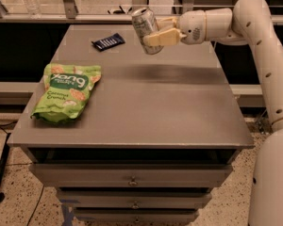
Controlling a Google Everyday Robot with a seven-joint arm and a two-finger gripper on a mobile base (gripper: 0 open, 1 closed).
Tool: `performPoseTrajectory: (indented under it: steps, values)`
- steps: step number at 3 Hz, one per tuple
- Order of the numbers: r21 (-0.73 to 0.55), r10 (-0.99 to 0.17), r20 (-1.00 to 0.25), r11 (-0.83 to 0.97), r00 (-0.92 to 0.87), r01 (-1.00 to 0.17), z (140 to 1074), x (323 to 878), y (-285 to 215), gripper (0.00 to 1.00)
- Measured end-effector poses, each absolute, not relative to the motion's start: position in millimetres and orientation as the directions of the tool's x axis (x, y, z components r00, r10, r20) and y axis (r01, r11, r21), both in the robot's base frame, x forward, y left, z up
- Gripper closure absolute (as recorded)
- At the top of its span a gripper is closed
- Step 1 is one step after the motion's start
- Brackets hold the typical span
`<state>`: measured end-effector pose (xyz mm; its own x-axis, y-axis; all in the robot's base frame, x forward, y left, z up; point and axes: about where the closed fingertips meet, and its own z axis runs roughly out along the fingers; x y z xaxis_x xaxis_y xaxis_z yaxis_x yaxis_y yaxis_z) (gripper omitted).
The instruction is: Place 7up can upright
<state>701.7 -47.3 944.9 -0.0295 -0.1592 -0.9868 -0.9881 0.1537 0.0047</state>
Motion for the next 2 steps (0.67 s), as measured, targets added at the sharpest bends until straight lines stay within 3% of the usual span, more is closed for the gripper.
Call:
performPoseTrajectory:
  steps: [2]
  values:
    - [-0.047, -0.141, -0.989, 0.072, 0.037, -0.996, 937.7, 697.9, -47.9, 1.0]
